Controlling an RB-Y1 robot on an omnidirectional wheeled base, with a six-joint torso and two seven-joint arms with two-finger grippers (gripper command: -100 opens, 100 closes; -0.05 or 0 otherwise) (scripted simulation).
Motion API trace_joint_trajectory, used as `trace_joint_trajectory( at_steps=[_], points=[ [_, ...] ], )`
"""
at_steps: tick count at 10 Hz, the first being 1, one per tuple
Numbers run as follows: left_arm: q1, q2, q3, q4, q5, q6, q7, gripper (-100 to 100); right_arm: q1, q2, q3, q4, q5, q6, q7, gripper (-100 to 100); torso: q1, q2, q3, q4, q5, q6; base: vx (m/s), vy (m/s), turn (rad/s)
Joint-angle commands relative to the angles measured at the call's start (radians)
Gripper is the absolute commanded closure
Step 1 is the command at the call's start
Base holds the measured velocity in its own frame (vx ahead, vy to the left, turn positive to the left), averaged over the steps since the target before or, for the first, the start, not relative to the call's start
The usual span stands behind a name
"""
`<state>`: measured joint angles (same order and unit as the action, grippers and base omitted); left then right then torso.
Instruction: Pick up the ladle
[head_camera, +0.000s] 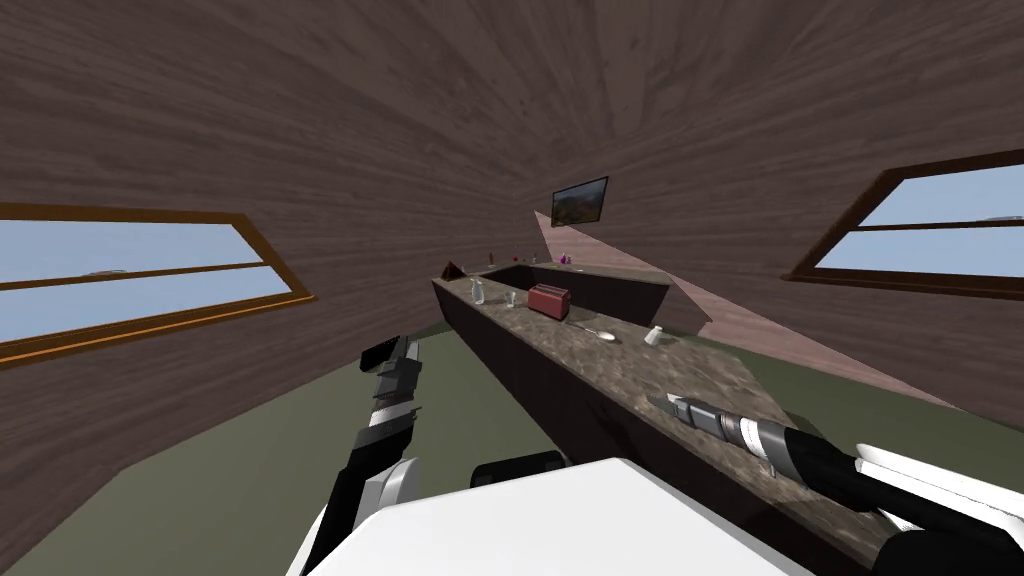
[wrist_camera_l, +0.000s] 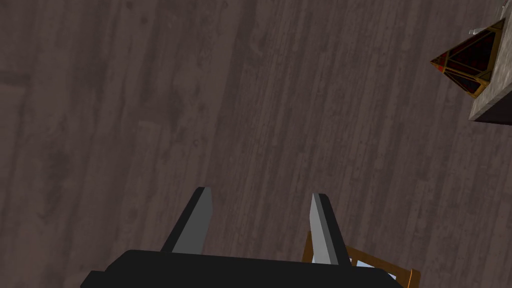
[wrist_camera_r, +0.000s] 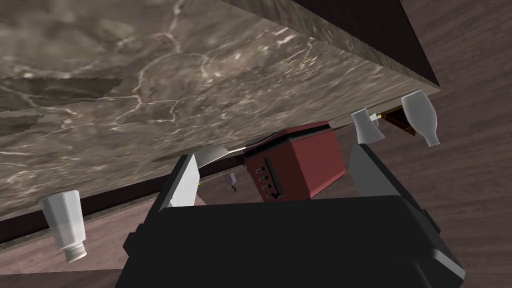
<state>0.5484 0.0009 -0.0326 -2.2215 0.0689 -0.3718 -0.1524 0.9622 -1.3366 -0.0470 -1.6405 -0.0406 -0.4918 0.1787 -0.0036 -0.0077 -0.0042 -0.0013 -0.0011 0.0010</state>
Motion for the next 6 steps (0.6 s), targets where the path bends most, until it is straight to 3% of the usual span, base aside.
trace_joint_trajectory(
  at_steps=[1, 6],
  points=[
    [0.0, 0.0, 0.0, 0.0, 0.0, 0.0, 0.0, 0, 0.043, -0.05, -0.015, 0.034, -0.008, 0.003, -0.001, -100, 0.0, 0.0, 0.0, 0.0, 0.0, 0.0, 0.047, -0.05, 0.38],
    [0.0, 0.0, 0.0, 0.0, 0.0, 0.0, 0.0, 0, 0.097, -0.181, -0.019, 0.11, -0.018, -0.006, -0.008, -100, 0.0, -0.003, -0.001, -0.001, 0.0, -0.001, 0.046, -0.05, 0.297]
  ],
)
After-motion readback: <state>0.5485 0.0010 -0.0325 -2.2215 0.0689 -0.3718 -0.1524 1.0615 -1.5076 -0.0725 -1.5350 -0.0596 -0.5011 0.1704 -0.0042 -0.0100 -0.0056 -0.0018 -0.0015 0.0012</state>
